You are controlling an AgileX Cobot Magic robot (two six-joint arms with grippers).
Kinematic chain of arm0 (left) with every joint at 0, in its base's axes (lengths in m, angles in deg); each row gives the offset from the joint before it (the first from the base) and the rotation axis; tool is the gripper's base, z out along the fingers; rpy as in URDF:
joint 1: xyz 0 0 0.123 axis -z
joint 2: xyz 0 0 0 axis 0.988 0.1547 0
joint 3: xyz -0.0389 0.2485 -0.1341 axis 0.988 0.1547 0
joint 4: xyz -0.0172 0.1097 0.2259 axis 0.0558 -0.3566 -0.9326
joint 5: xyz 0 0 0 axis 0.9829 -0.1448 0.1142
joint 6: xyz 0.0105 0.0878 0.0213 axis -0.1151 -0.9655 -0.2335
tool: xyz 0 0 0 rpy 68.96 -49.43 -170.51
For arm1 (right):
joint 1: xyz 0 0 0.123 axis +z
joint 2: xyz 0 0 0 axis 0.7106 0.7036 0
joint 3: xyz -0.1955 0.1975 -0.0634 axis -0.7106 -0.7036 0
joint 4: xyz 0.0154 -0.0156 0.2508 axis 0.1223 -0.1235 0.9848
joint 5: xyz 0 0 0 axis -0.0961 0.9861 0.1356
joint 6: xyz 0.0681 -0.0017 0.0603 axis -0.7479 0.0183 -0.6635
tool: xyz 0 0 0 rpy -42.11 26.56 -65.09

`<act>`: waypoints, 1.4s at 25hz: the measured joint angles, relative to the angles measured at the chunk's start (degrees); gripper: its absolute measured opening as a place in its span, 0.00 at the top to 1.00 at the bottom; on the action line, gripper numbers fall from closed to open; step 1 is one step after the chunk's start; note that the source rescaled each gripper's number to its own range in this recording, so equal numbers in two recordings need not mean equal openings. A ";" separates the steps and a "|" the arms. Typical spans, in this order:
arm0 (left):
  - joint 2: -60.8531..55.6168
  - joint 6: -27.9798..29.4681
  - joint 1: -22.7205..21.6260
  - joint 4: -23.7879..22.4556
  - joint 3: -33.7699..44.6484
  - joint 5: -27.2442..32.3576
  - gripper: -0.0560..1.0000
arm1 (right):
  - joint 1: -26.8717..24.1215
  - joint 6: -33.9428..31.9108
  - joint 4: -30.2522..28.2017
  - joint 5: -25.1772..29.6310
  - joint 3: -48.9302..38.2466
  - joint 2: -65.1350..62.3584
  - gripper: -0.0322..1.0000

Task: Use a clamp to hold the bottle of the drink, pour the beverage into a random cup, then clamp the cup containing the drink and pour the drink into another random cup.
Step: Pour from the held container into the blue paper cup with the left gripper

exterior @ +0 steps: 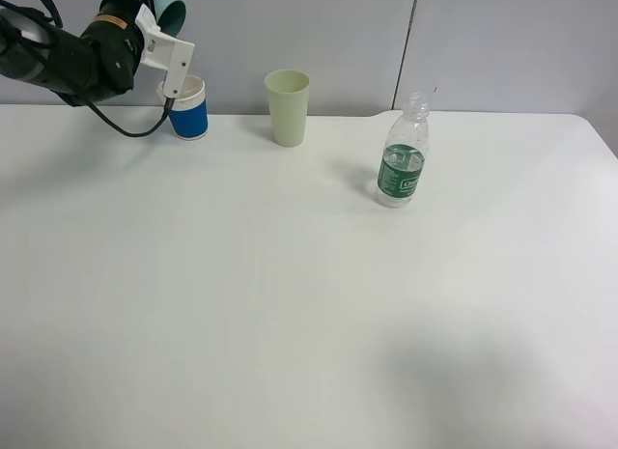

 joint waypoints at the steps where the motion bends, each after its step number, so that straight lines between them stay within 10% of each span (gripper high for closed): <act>1: -0.25 1.29 0.16 0.93 0.00 0.21 0.92 | 0.00 0.00 0.00 0.00 0.00 0.00 0.00; 11: -13.44 22.04 0.86 5.58 7.11 12.45 0.92 | 0.00 0.00 0.00 0.00 0.00 0.00 0.00; 16: -23.33 50.49 0.40 2.84 14.07 19.82 0.92 | 0.00 0.00 0.00 0.00 0.00 0.00 0.00; 25: -34.83 106.39 0.01 -21.19 23.38 38.47 0.92 | 0.00 0.00 0.00 0.00 0.00 0.00 0.00; 35: -38.03 132.68 0.01 -31.09 43.44 22.77 0.92 | 0.00 0.00 0.00 0.00 0.00 0.00 0.00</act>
